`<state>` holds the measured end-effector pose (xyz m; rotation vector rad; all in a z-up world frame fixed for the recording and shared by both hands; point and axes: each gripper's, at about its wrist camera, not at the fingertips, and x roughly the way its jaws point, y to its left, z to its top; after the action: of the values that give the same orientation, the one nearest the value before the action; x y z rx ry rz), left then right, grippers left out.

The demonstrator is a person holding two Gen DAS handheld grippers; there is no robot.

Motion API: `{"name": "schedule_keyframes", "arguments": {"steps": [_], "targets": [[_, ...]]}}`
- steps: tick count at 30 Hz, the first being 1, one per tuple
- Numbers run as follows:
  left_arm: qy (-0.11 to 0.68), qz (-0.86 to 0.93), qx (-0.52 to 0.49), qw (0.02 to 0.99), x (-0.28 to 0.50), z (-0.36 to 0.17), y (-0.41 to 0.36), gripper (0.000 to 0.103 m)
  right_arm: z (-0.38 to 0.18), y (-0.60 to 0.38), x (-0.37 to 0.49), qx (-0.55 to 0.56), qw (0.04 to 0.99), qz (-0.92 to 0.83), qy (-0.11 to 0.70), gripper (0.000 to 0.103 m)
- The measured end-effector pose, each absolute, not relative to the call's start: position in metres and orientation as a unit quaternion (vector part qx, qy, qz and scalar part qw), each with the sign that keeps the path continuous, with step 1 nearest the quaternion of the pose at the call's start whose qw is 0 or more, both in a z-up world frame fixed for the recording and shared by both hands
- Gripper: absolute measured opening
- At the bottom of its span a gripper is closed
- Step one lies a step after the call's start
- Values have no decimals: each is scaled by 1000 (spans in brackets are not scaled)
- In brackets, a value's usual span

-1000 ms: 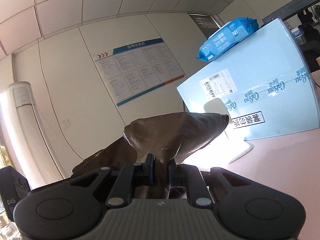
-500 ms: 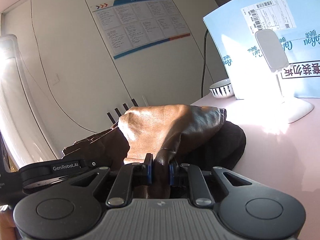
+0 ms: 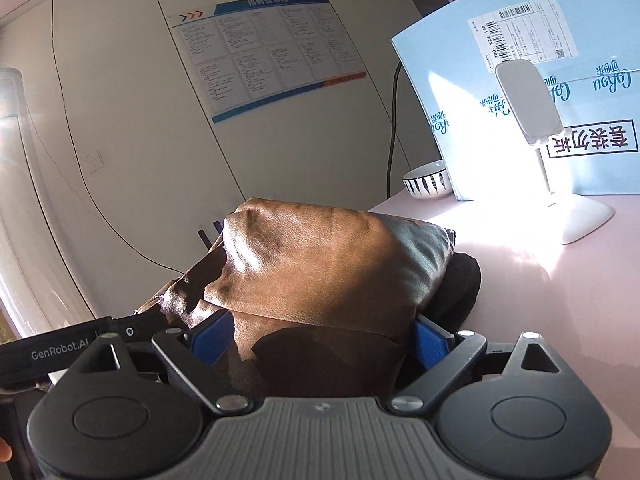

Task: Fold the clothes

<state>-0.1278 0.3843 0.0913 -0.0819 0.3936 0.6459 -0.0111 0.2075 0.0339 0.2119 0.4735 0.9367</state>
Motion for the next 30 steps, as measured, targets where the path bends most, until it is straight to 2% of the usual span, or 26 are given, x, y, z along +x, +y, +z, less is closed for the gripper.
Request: {"name": "schedule_keyframes", "arguments": {"steps": [3, 12, 15, 20, 25, 30], "targets": [[182, 345, 4, 921, -147, 103, 376, 103, 39, 201, -13, 108, 866, 439, 216, 96], [153, 302, 22, 941, -162, 134, 337, 103, 72, 118, -13, 83, 911, 378, 142, 96], [145, 261, 48, 953, -148, 140, 303, 103, 85, 79, -7, 34, 928, 338, 152, 97], [144, 166, 65, 973, -105, 139, 234, 103, 88, -1, -2, -8, 948, 231, 217, 99], [198, 48, 20, 979, -39, 108, 150, 103, 65, -79, 0, -58, 969, 14, 242, 102], [253, -24, -38, 966, 20, 54, 59, 103, 43, -166, 11, -45, 962, -64, 263, 103]]}}
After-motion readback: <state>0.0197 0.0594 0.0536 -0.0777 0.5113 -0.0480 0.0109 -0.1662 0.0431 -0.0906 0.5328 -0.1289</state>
